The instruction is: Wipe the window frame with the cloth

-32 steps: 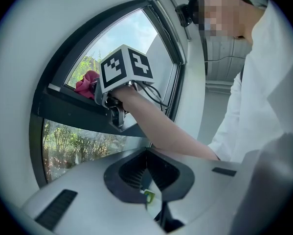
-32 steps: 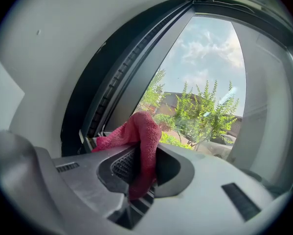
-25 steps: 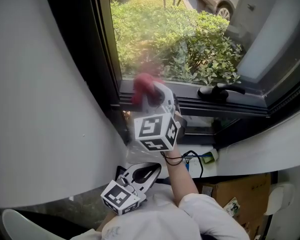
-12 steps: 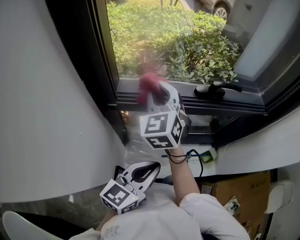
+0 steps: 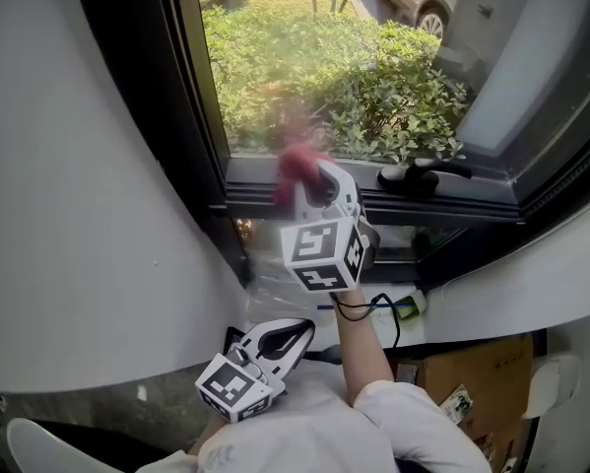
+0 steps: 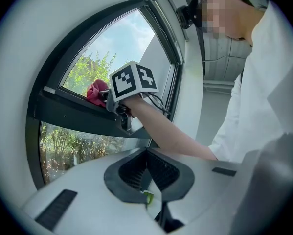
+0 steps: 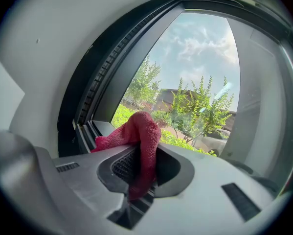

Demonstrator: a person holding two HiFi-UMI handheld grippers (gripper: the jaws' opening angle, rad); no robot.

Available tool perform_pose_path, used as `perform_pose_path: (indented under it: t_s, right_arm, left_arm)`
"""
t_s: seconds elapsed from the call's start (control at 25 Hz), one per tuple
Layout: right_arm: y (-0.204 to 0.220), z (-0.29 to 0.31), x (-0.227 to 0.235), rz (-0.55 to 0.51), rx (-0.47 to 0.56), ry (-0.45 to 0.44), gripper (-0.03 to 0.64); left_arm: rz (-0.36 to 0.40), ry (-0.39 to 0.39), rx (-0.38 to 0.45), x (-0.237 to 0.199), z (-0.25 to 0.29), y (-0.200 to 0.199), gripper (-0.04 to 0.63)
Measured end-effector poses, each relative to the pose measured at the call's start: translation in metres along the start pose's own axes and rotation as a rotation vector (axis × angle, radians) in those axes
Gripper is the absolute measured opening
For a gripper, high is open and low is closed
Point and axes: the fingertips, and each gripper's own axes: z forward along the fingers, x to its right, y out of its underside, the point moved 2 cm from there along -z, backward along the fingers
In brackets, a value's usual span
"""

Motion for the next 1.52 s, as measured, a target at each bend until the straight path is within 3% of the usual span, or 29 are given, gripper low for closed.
perform_pose_path:
  t_s: [1.52]
  right_arm:
    - [0.024,-0.017,0.040,0.018,-0.042,0.059,0.067]
  left_arm:
    - [-0.001,0.019,-0.022,0.009,0.010,0.002,0.010]
